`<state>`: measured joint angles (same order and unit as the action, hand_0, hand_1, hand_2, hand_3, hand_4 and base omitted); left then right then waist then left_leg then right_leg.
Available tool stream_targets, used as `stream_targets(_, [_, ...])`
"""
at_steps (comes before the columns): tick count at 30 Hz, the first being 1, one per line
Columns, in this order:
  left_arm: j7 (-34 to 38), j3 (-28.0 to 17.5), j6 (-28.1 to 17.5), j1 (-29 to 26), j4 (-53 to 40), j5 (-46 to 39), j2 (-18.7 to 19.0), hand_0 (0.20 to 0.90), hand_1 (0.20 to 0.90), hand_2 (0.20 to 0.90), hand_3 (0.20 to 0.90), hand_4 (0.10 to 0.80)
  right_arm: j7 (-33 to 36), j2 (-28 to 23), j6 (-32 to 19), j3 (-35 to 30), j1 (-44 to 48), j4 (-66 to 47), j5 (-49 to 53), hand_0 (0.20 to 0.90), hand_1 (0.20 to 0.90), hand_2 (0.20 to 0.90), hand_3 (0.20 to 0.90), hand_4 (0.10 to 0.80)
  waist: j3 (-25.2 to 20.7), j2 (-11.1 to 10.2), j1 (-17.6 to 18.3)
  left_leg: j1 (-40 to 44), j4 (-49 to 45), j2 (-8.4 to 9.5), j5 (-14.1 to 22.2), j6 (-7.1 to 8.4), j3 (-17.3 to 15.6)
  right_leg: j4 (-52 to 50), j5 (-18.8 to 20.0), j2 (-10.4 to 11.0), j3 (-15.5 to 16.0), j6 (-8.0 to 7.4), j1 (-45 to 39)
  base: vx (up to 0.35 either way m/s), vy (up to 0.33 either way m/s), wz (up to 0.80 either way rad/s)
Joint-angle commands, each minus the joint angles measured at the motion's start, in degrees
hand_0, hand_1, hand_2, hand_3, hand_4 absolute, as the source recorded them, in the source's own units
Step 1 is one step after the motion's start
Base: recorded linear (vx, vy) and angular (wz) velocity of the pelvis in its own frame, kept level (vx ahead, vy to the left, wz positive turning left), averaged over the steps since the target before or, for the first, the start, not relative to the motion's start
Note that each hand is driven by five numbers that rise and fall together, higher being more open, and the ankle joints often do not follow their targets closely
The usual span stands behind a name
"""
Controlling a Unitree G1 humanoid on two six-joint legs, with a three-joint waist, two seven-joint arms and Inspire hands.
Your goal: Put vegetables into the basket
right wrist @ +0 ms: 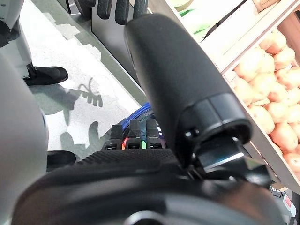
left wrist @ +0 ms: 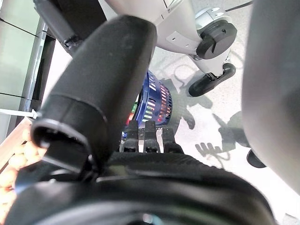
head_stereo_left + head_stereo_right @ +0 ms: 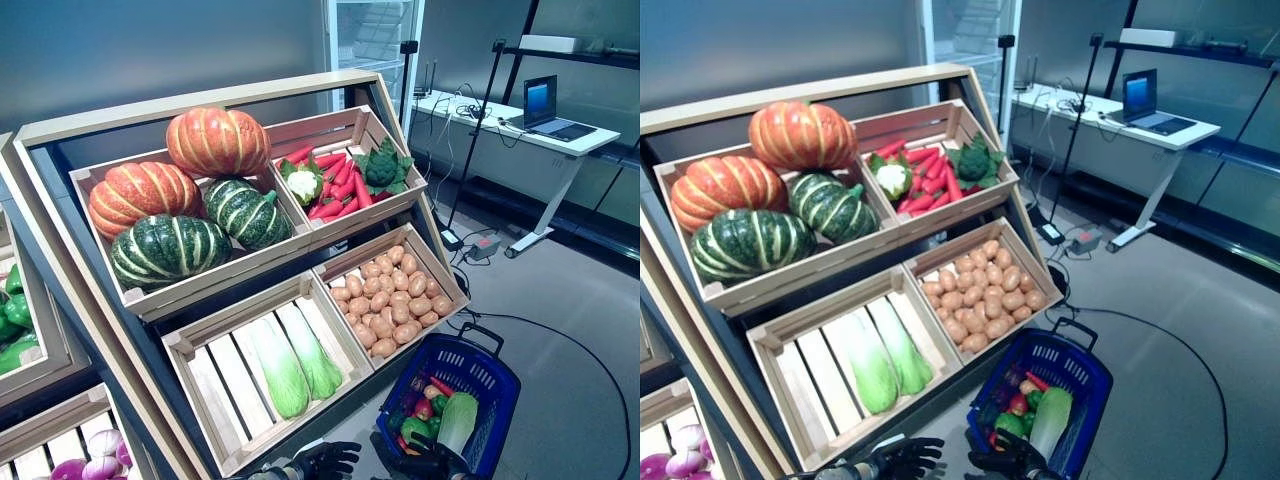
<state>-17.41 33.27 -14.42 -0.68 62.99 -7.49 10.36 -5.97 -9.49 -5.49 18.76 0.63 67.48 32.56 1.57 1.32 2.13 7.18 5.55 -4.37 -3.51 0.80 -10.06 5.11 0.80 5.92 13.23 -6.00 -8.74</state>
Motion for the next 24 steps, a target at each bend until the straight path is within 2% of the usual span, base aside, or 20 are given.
stream_targets(1, [-0.8, 0.9, -2.0, -5.7, 1.4, -1.2, -1.1, 0.9, 0.9, 0.9, 0.9, 0.8, -0.3, 3.0, -3.0, -0.6, 6.6, 2.9, 2.7, 0.9, 0.9, 0.9, 0.9, 0.8, 3.6, -0.6, -0.9, 3.8, -0.5, 0.55, 5.0, -0.11, -4.4, -0.1, 1.3, -0.9, 0.7, 1.77, -0.5, 0.0, 0.0, 0.0])
stream_targets(7, [-0.6, 0.5, -2.6, -5.2, 1.3, -1.0, -1.1, 0.9, 0.9, 0.9, 0.9, 0.8, -1.5, 3.3, -2.4, 0.1, 6.2, 2.7, 2.9, 0.9, 0.9, 0.9, 0.9, 0.8, 3.4, -0.7, -0.7, 3.7, -0.5, 0.4, 4.9, -0.13, -4.8, -0.1, 1.4, -1.0, 0.1, 1.8, -0.3, 0.0, 0.0, 0.0])
stream_targets(10, [-1.1, 0.6, -4.3, -5.3, 1.1, -1.2, -0.9, 0.9, 0.9, 0.9, 0.9, 0.8, -2.1, 3.2, -2.4, 0.1, 6.3, 2.7, 3.4, 0.9, 0.9, 0.9, 0.9, 0.8, 3.5, -0.7, -0.7, 3.6, -0.5, 0.37, 4.8, -0.1, -4.8, -0.1, 1.4, -1.0, 0.1, 1.83, -0.2, 0.0, 0.0, 0.0])
stream_targets(12, [-0.9, 1.1, -6.9, -5.4, 0.1, -1.6, -0.6, 0.9, 0.9, 0.9, 0.9, 0.8, -3.4, 3.0, -2.0, 0.2, 6.4, 2.3, 4.1, 0.9, 0.9, 0.9, 0.9, 0.8, 3.7, -0.7, -0.7, 3.5, -0.5, 0.38, 4.8, -0.1, -4.8, -0.1, 1.3, -1.0, 0.2, 1.86, -0.1, 0.0, 0.0, 0.0])
stream_targets(17, [4.5, 1.4, -12.3, -6.3, -6.4, -0.1, 1.8, 0.9, 0.9, 0.9, 0.9, 0.8, -4.4, 2.1, -2.0, 0.2, 6.4, 1.6, 4.8, 0.9, 0.9, 0.9, 0.9, 0.8, 4.2, -0.6, -1.1, 3.1, -0.5, 0.49, 4.6, 0.03, -4.4, -0.1, 1.4, -1.0, 0.4, 1.98, 0.2, 0.0, 0.0, 0.0])
stream_targets(19, [9.5, 1.2, -14.9, -6.6, -8.4, 2.9, 2.8, 0.9, 0.9, 0.9, 0.9, 0.8, -4.4, 1.8, -1.9, -0.1, 6.5, 1.7, 5.0, 0.9, 0.9, 0.9, 0.9, 0.8, 4.2, -0.5, -1.3, 3.0, -0.5, 0.54, 4.6, 0.05, -4.2, -0.1, 1.4, -1.0, 0.6, 2.03, 0.2, 0.0, 0.0, 0.0])
stream_targets(23, [13.4, -0.8, -15.9, -6.6, -15.1, 1.2, 4.9, 0.9, 0.9, 0.9, 0.9, 0.8, -4.4, 1.5, -2.1, -0.9, 5.9, 1.5, 5.2, 0.9, 0.9, 0.9, 0.9, 0.8, 4.3, -0.5, -1.9, 3.0, -0.5, 0.66, 4.6, 0.15, -3.7, -0.1, 1.2, -0.8, 1.2, 2.07, -0.1, 0.0, 0.0, 0.0])
stream_targets(24, [14.6, -2.1, -16.6, -6.4, -19.3, -0.4, 6.1, 0.9, 0.9, 0.9, 0.9, 0.8, -4.2, 1.2, -1.9, -1.3, 5.5, 0.9, 5.3, 0.9, 0.9, 0.9, 0.9, 0.8, 4.4, -0.6, -2.2, 3.0, -0.5, 0.69, 4.7, 0.17, -3.5, -0.1, 1.1, -0.8, 1.5, 2.1, -0.3, 0.0, 0.0, 0.0])
